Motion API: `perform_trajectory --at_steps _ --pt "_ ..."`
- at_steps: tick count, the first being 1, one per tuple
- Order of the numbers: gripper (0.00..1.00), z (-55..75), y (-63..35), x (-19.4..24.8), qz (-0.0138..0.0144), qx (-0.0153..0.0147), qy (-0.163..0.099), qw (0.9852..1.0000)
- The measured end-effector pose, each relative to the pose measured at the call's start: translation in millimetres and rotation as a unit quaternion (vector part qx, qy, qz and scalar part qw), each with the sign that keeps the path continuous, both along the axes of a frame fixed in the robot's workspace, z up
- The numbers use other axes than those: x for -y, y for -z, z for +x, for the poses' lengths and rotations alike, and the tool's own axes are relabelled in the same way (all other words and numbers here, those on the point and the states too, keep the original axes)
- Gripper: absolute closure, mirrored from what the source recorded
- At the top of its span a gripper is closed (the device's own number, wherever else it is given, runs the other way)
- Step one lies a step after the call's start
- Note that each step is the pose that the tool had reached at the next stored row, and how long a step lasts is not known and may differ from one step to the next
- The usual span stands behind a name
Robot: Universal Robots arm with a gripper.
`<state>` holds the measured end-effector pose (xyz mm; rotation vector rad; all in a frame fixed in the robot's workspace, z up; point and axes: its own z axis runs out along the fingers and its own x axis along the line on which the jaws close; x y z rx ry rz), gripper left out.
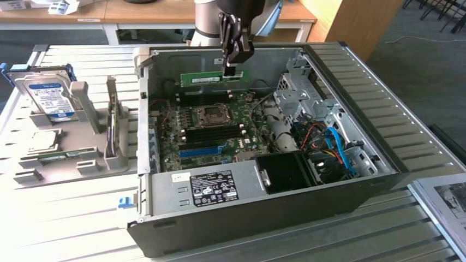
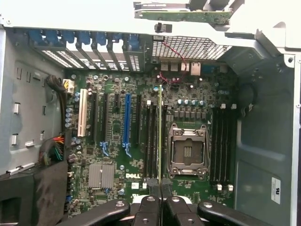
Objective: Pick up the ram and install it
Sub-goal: 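Pick up the ram and move it above insertion slot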
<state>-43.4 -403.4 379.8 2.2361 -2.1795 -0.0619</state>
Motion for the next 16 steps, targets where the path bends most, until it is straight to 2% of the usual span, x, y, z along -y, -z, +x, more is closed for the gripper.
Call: perform_trajectory --at_steps 7,16 --pt "0.88 0.0 1.9 -0.1 0.0001 0.0000 0.000 1.0000" --pt "0.88 0.0 17.8 0.0 0.0000 0.0000 0.000 1.0000"
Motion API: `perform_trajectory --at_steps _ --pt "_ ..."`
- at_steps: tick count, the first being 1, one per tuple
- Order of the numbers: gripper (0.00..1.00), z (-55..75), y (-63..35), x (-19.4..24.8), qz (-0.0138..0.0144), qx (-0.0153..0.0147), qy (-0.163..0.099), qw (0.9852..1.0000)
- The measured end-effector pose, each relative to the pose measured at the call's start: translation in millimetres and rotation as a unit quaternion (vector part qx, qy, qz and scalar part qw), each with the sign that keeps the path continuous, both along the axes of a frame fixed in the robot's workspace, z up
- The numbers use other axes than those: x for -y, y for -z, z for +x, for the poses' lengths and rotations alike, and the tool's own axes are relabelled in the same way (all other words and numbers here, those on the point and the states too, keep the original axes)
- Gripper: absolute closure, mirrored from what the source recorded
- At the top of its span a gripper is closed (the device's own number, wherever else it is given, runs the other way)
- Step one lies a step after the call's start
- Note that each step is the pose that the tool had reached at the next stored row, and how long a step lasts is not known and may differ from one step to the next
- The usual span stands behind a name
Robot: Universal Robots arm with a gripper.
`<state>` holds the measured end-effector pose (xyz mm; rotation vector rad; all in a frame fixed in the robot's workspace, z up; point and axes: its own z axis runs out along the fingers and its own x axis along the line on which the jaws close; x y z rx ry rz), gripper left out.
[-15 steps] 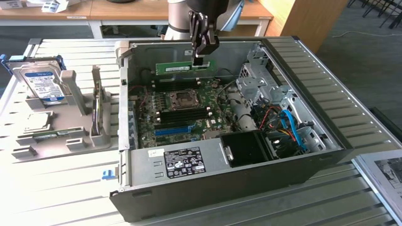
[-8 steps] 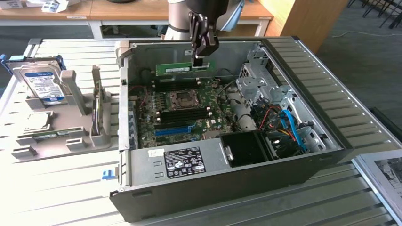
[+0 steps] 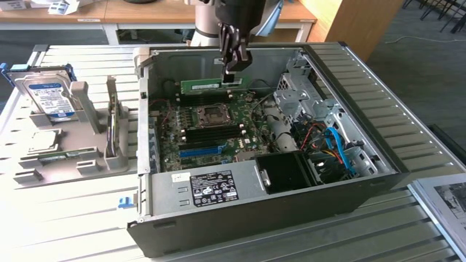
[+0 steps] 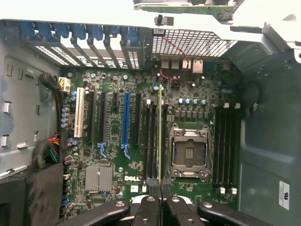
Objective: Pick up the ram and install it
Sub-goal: 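Pick up the ram and move it above insertion slot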
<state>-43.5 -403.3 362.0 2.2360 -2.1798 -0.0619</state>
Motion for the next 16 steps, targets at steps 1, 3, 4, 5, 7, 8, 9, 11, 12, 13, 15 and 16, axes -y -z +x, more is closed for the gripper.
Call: perform_trajectory --at_steps 1,3,4,5,7,8,9,11,12,13,15,16 --pt "0.88 0.0 1.8 0.0 0.0000 0.0000 0.000 1.0000" --pt "0.88 0.0 5.4 0.0 0.0001 0.0000 0.000 1.0000" --pt "0.88 0.0 7.2 0.0 0.0000 0.0001 0.000 1.0000" --pt "0.88 0.0 9.1 0.0 0.0000 0.0000 0.000 1.0000" --pt "0.88 0.0 12.6 0.1 0.0000 0.0000 0.000 1.0000" --pt "0.88 0.0 14.3 0.1 0.0000 0.0000 0.000 1.0000" --pt "0.88 0.0 15.9 0.1 0.0000 0.0000 0.000 1.0000" --pt "0.88 0.0 19.0 0.1 0.0000 0.0000 0.001 1.0000" --pt "0.88 0.0 20.3 0.1 0.0000 0.0000 0.001 1.0000" --pt "0.88 0.0 21.6 0.1 0.0001 0.0001 0.001 1.0000" --pt "0.88 0.0 24.1 0.1 0.0000 0.0000 0.002 1.0000" --pt "0.88 0.0 25.2 0.1 0.0000 0.0000 0.002 1.0000"
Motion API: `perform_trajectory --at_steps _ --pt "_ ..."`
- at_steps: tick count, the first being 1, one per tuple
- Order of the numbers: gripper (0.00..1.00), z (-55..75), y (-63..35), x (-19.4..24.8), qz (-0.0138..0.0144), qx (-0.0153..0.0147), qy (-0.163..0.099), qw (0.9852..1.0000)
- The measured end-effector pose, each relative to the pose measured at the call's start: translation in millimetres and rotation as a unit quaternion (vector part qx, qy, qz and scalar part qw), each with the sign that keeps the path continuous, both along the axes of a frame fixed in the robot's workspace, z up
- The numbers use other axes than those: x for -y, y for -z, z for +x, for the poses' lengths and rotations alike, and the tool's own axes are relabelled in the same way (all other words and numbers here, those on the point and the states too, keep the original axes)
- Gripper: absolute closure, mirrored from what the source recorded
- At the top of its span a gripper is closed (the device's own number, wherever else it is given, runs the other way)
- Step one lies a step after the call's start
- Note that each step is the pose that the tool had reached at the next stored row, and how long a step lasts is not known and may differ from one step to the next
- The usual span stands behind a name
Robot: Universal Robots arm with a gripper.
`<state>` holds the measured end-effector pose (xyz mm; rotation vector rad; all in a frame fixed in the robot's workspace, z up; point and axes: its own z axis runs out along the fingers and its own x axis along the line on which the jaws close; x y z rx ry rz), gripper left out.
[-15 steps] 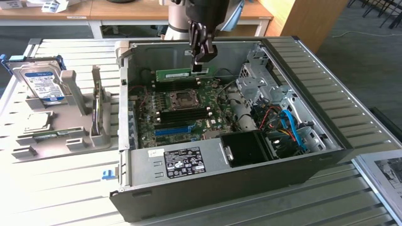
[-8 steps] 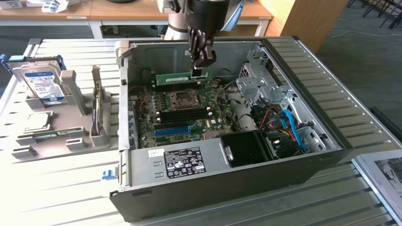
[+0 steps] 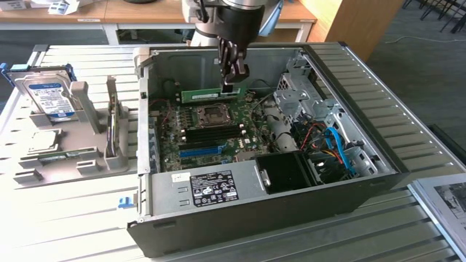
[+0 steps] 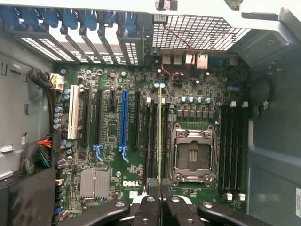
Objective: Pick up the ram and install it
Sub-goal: 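Pick up the ram and move it above insertion slot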
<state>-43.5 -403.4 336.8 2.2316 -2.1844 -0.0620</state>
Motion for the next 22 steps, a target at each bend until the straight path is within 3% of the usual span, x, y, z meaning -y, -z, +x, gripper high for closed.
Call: perform_trajectory --at_steps 12,22 --pt "0.88 0.0 12.4 0.0 0.0001 0.0000 0.004 1.0000" --pt "0.88 0.6 9.8 0.0 0.0000 0.0000 0.004 1.0000"
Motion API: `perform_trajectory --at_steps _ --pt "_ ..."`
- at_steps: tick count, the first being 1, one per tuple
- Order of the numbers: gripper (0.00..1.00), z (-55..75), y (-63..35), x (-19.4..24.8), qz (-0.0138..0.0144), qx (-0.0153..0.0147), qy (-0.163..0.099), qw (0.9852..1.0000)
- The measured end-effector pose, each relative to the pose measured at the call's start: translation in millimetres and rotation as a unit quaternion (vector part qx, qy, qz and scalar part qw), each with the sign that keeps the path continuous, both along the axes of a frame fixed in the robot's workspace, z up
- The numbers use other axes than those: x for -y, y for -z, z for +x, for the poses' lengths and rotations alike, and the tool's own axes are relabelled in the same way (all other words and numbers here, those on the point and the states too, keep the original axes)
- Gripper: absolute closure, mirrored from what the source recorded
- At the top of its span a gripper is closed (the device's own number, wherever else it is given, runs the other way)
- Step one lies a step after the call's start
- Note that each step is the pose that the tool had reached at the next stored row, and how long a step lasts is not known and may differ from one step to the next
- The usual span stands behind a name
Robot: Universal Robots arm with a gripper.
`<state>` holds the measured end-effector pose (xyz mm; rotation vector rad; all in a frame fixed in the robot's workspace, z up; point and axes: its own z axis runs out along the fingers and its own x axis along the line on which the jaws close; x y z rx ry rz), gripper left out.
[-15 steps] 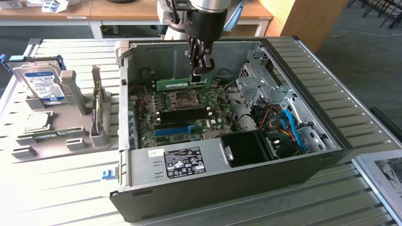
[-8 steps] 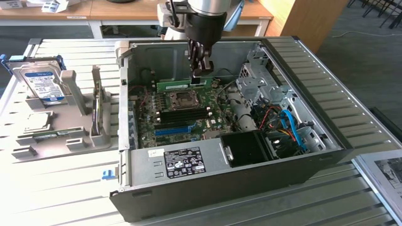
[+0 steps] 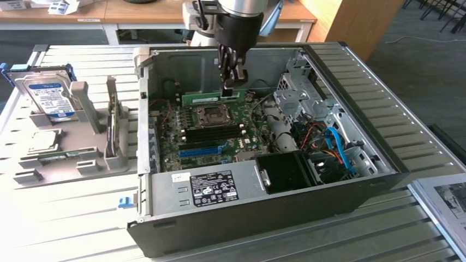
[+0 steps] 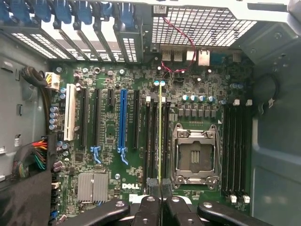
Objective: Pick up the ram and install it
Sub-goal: 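Pick up the ram and move it above insertion slot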
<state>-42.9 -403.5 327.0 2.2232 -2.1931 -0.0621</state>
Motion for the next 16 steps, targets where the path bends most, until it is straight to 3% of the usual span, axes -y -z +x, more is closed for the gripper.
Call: perform_trajectory --at_steps 16 --pt "0.88 4.9 -10.4 0.0 -0.0002 -0.0007 0.003 1.0000"
